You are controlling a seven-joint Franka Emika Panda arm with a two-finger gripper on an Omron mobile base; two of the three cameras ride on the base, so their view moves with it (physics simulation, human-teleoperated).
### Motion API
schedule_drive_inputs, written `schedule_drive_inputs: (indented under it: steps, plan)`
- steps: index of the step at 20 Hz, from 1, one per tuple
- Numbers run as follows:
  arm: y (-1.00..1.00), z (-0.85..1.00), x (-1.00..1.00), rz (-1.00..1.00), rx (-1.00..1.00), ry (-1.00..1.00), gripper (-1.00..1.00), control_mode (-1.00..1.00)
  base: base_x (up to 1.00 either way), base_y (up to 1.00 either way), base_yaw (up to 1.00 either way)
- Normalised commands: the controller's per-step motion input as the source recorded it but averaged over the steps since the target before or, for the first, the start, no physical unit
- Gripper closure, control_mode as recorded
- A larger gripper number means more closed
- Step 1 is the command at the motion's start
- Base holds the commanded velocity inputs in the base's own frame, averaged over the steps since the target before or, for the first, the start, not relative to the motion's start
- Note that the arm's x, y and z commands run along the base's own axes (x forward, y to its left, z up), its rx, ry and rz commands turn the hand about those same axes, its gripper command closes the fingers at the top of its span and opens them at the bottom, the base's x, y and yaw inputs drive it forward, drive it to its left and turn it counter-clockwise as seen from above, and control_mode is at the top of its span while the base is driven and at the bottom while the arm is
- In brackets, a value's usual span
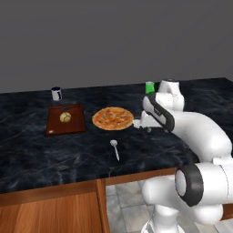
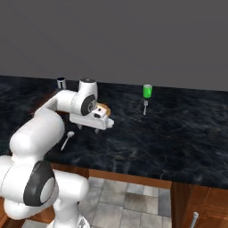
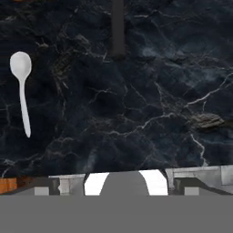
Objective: Take the pizza cutter from the drawer on the left and place it on the dining counter for cutting.
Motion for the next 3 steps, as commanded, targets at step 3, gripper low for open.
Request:
schedule_drive_inputs:
  steps: [3]
  plan:
    - [0.01,0.82,-0.95,0.0,-0.03,0.0,-1.0,-1.0,0.0,0.0,0.0]
